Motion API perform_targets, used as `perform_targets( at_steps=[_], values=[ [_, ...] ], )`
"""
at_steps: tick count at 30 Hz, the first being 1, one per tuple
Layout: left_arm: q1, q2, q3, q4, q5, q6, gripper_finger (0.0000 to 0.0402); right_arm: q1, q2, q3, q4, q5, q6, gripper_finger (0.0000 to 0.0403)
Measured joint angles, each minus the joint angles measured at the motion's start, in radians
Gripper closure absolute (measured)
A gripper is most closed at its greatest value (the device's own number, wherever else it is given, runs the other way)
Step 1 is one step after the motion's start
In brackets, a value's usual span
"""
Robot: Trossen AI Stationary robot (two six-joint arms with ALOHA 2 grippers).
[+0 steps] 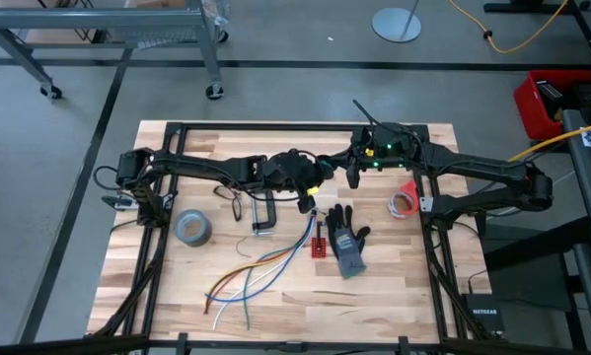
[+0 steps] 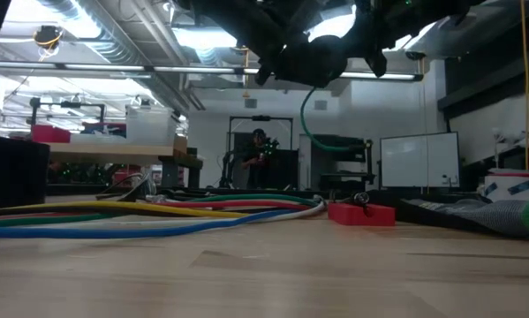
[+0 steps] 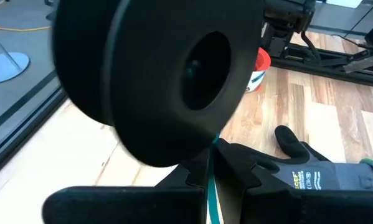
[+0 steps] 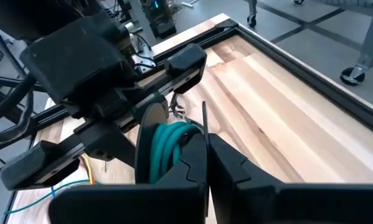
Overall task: Coil cords
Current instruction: Coil the green wire on the spool
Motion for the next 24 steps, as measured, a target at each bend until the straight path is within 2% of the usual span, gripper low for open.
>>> perform_targets(
  at_steps=[7,17,24],
  values=[
    [0.0,0.001,0.0,-0.006,0.0,-0.036,0.0382,0.0,-0.001,0.0,-0.017,-0.015,0.0,0.0401],
    [-0.004,0.002,-0.002,-0.024,0.034,-0.04,0.0322,0.002,-0.001,0.001,-0.012,-0.025,0.001,0.0401],
    [-0.004,0.002,-0.002,-0.022,0.035,-0.038,0.0308,0.002,-0.001,0.001,-0.003,-0.044,0.0,0.0401]
  ],
)
